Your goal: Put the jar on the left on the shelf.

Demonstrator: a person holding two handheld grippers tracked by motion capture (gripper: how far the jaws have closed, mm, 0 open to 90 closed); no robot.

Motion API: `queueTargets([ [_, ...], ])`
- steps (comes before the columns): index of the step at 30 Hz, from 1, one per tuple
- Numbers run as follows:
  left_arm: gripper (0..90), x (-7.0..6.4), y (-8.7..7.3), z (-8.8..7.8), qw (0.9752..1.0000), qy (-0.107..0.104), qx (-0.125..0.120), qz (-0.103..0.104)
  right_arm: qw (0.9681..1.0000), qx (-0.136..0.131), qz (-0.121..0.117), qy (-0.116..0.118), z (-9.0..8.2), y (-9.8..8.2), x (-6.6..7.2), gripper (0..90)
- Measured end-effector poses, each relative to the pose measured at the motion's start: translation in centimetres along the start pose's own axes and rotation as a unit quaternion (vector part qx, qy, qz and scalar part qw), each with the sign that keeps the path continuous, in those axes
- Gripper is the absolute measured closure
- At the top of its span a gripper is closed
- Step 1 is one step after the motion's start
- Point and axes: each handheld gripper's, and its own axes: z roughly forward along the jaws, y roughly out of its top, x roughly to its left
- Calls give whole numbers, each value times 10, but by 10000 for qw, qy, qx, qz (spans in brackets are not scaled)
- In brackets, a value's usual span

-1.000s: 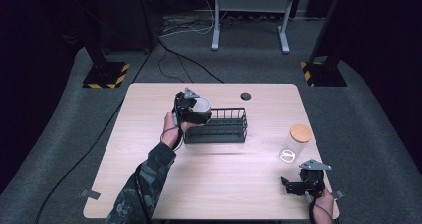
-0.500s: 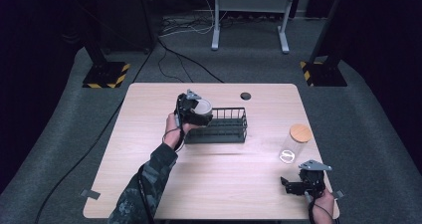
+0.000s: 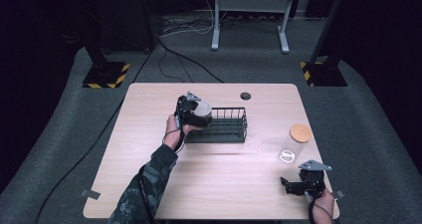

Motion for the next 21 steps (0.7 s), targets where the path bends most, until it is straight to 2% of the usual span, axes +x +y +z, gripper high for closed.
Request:
queueTargets([
  [13,98,-1,-9,7,10000,59,-14,-56,10000,-2,-4,0,0,0,0,0],
  [16,98,-3,-11,8,9999,108,-76,-18,10000,0,-1,1,0,0,0,0],
  [19,97,-7,-15,9,9995,234,-162,113,10000,-1,-4,-1,0,0,0,0],
  [21,98,-7,-14,9,9995,235,-159,104,10000,0,-1,-2,0,0,0,0],
])
